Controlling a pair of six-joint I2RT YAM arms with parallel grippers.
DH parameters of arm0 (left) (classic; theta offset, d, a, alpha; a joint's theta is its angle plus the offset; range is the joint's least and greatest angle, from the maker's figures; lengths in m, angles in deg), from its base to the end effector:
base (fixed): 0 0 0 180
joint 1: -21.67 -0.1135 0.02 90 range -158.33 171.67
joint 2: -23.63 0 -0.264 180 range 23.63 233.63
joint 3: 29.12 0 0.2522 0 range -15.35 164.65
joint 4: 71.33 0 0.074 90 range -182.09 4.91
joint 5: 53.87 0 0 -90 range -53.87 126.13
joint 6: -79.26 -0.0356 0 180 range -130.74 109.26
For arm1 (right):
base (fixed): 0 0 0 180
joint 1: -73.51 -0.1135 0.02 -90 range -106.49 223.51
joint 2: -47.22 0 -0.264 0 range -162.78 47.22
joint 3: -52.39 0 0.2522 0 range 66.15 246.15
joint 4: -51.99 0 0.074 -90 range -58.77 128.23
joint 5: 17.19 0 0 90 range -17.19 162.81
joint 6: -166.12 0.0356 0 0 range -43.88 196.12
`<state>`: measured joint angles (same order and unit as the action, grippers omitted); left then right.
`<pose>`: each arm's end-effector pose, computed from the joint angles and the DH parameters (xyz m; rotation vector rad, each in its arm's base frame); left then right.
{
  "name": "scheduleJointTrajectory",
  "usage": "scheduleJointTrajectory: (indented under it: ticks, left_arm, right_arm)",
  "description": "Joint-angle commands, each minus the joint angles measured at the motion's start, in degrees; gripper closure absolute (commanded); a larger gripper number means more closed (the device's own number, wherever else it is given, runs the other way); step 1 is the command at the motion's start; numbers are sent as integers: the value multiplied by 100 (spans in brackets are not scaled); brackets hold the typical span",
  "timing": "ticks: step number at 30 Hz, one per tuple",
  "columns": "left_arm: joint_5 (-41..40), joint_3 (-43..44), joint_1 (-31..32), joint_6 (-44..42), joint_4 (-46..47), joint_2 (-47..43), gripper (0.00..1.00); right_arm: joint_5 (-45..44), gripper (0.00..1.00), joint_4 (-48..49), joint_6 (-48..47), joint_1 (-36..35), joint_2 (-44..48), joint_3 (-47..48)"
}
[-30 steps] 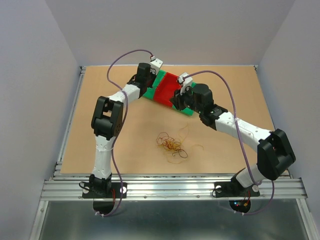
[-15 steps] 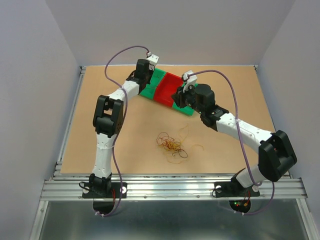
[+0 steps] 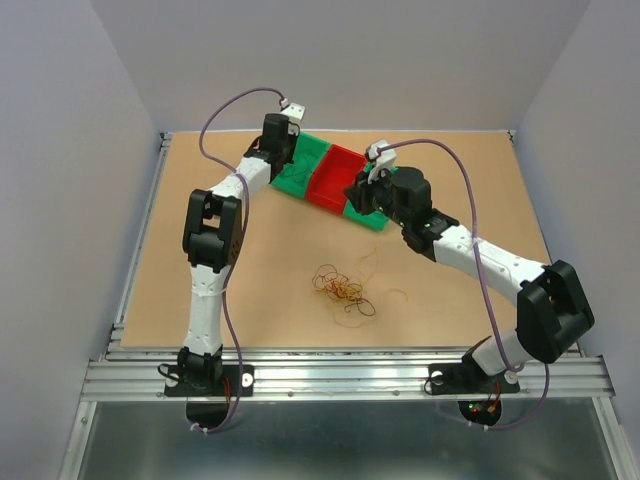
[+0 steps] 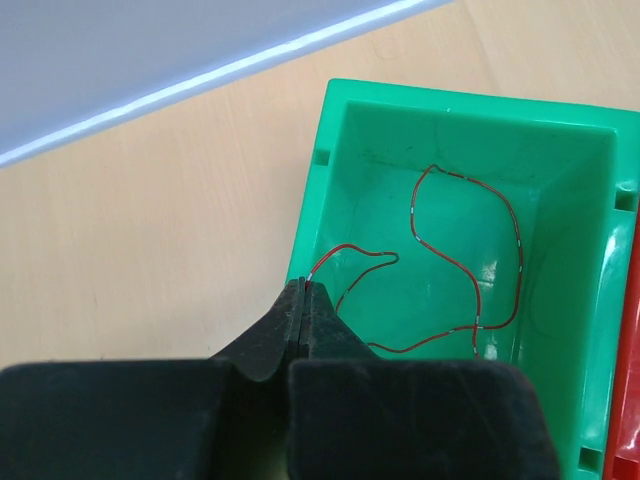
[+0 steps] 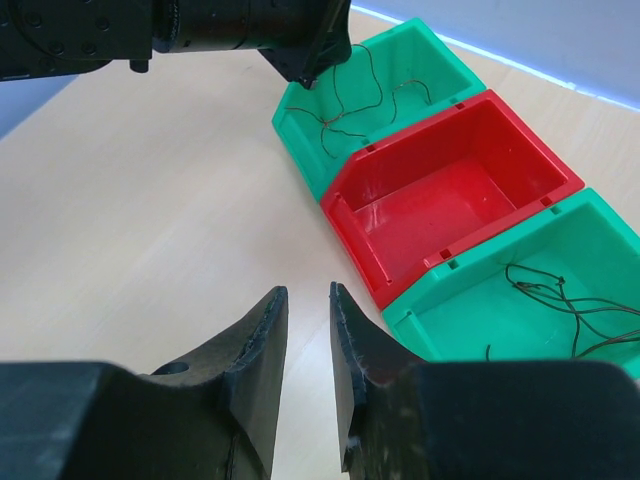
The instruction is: Untangle the cables
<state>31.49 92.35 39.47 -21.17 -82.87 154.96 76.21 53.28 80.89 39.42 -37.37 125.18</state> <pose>0.5196 -0.1638 0.2286 0.4216 1.8967 -0.0066 0.2884 0.1977 0.3048 -0.4945 1.7160 0.5438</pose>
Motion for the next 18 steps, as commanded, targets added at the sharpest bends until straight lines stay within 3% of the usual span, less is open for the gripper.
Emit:
scheduleJointTrajectory:
  ticks: [1,6,7,8,12,13,15,18]
  left_arm:
    - [438,102,127,-134,-354,-37,100]
    - [658,85,189,-161,-459,-46,97]
    - [675,15,180,-126,-442,-81,93]
    - [710,-90,180,-117,-302,-194,81]
    - [711,-705,180,-134,198,-642,65]
    - [641,-941,180,-160,287,-748,63]
    - [588,-1232,180,-195,568,-1099,60]
    - [509,-1996,180,-301,998,-1635,59]
  right_arm:
    - [-24,71,358,23,51,101,-75]
    - [-15,71,358,23,60,75,-75]
    - [-15,71,350,32,69,66,-75]
    - [-23,71,350,41,69,57,-67]
    - [-146,70,106,94,78,-30,21]
    - [-190,64,-114,111,78,-91,230]
    - [-287,62,-1036,103,78,-302,625]
    - [-444,53,-1486,32,77,-190,506]
